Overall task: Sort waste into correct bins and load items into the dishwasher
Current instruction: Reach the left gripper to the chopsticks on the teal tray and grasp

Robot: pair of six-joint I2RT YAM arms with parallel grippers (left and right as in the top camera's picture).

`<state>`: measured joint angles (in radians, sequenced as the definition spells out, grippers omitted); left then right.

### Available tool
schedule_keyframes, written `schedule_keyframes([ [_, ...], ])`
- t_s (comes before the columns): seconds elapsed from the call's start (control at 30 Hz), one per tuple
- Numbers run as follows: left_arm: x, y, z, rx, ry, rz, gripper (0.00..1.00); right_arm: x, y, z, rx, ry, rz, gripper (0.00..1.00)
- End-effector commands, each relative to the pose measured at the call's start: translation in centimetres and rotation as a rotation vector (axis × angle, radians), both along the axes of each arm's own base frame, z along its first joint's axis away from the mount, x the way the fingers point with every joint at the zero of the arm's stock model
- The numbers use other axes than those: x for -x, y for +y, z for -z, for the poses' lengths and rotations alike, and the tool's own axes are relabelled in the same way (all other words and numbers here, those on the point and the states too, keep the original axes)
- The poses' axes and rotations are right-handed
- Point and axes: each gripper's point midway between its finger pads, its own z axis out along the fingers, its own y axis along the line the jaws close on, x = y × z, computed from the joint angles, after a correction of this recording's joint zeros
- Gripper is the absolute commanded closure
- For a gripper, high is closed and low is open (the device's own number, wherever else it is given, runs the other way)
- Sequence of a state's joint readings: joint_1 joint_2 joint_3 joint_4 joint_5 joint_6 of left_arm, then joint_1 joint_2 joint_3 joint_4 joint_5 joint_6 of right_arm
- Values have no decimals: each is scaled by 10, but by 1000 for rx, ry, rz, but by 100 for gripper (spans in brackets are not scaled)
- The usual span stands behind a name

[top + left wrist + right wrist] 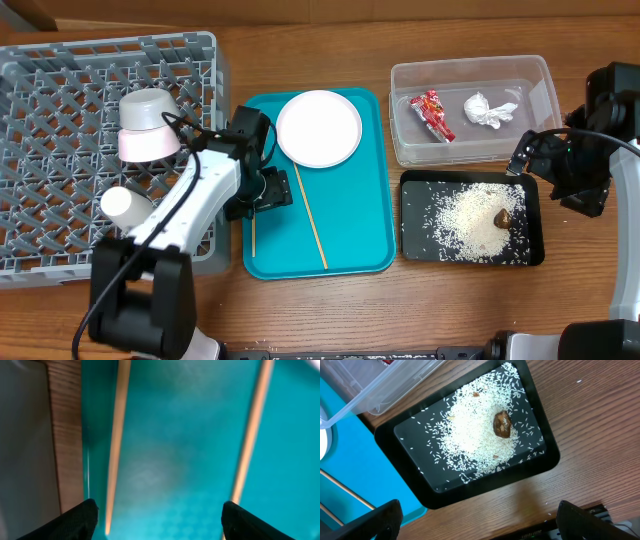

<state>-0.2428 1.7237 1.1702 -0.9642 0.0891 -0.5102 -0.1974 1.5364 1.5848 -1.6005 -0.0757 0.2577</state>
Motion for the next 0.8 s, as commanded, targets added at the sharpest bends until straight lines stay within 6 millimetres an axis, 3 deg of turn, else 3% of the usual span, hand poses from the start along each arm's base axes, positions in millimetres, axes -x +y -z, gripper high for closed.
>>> schedule_keyframes([
  [0.0,0,3,20,-37,35,3,19,-3,0,-11,0,-42,4,0],
  [0.2,-9,4,41,-58,39,2,21,-2,0,-11,-1,-40,4,0],
  [0.57,-2,6,67,-78,109,5,33,-2,0,-11,-1,-40,4,0],
  [0.63,-2,6,68,-78,113,5,39,-2,0,-11,-1,-40,4,0],
  [0.77,-1,6,68,-78,115,5,71,-2,0,-11,-1,-39,4,0],
])
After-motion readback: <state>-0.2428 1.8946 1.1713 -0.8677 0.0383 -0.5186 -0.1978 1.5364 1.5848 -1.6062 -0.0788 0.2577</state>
